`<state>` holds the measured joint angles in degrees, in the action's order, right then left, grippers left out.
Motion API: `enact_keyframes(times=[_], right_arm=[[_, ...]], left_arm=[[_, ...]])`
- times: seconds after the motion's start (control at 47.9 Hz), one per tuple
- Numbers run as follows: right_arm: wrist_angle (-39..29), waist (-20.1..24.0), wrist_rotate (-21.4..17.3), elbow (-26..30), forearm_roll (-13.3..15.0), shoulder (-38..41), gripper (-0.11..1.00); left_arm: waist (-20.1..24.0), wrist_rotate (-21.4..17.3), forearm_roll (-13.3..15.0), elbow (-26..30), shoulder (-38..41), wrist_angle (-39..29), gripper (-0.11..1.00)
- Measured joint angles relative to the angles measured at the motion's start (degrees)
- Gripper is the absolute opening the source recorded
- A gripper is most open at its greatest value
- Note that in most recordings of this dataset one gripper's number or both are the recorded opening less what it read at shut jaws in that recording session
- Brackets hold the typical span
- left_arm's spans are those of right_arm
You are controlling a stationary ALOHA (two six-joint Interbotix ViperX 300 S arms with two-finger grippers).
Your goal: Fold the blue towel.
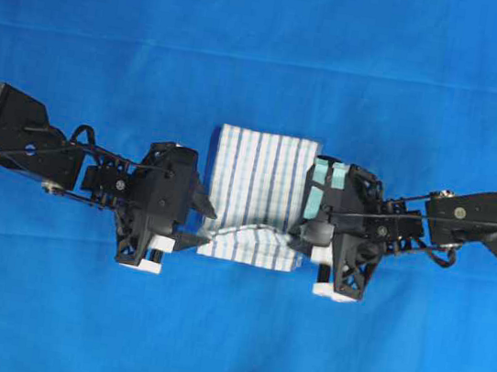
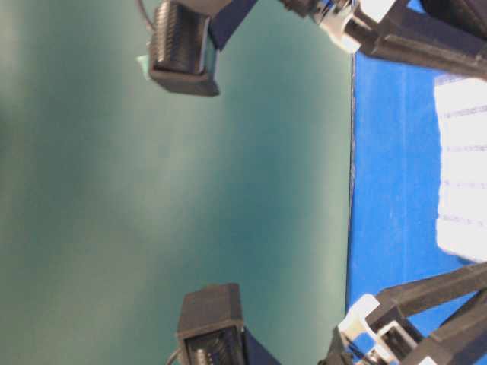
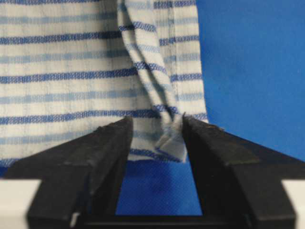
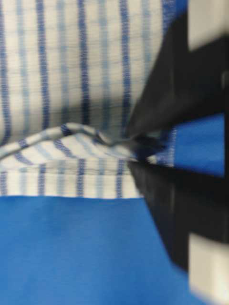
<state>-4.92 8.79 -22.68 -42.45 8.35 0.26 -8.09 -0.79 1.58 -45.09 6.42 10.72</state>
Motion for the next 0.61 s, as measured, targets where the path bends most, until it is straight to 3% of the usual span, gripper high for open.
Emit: enact_keyframes(times=[0.084, 0.251, 0.605], right_arm=[[-2.0, 0.4, 0.1, 0.8, 0.1, -1.0, 0.64], [-7.6, 0.8, 0.4, 1.1, 0.1, -6.3, 0.56], [-13.8, 0.8, 0.5, -2.7, 4.1, -24.4, 0.57]], left_arm=[[0.0, -0.3, 0.0, 0.0, -2.0, -2.1, 0.5], [0.1, -0.6, 0.0, -0.4, -9.5, -8.2, 0.61], [0.5, -0.8, 0.0, -6.8, -31.6, -13.4, 0.61]])
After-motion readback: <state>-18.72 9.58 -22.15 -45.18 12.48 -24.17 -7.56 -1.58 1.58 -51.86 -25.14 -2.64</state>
